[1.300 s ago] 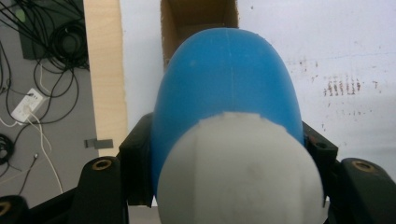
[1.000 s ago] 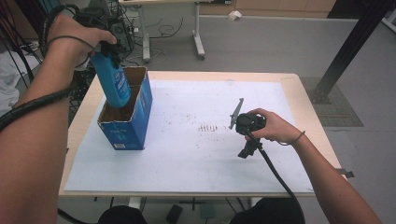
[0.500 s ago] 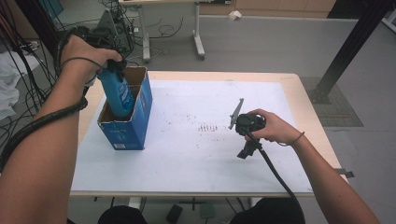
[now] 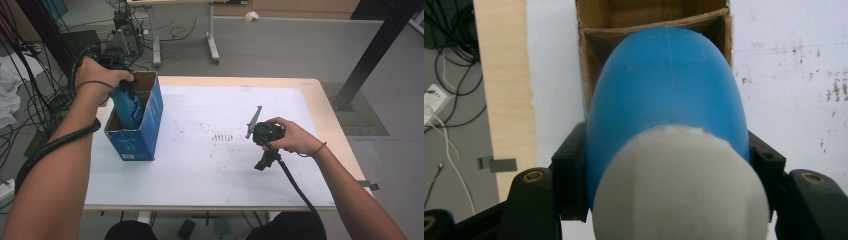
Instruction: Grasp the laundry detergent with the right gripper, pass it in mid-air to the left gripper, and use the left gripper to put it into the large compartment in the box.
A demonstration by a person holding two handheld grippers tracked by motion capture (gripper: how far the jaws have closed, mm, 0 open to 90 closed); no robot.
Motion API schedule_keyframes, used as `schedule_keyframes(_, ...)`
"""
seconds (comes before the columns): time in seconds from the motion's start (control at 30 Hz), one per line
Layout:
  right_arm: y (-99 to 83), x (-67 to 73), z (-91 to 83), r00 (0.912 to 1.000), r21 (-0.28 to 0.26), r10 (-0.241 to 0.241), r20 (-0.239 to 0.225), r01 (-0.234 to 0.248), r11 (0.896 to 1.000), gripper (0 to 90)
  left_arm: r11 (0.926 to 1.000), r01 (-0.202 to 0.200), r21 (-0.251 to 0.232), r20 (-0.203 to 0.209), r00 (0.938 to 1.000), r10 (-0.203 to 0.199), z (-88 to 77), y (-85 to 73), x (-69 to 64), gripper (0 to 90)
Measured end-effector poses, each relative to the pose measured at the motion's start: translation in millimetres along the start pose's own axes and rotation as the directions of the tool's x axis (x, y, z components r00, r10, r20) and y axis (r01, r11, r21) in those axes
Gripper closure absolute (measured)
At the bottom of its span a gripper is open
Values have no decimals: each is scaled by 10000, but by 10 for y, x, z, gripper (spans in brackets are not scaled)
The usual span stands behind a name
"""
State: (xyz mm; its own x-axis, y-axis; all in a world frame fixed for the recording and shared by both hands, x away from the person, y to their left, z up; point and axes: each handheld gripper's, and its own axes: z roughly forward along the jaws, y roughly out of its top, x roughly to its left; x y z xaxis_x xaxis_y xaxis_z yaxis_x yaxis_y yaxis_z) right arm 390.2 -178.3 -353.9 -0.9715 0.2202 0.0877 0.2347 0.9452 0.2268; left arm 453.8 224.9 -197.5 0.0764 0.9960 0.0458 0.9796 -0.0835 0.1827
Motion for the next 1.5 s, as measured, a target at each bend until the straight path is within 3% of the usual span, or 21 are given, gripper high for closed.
schedule_keyframes(0.3, -13, -13, 3, 10000, -35, 18, -38, -18, 10000, 49, 9999, -64, 123, -191, 9998, 66, 239, -36, -30, 378)
schedule_keyframes(0.8, -8, 0, 35, 9999, -10, 100, -76, -100, 9999, 49, 9998, -93, -147, -199, 9998, 90, 493, -108, -59, 378)
schedule_keyframes(1.5, 12, -2, 58, 10000, 13, 62, -44, -62, 10000, 48, 9998, -202, -76, -176, 9996, 201, 722, -197, -70, 377)
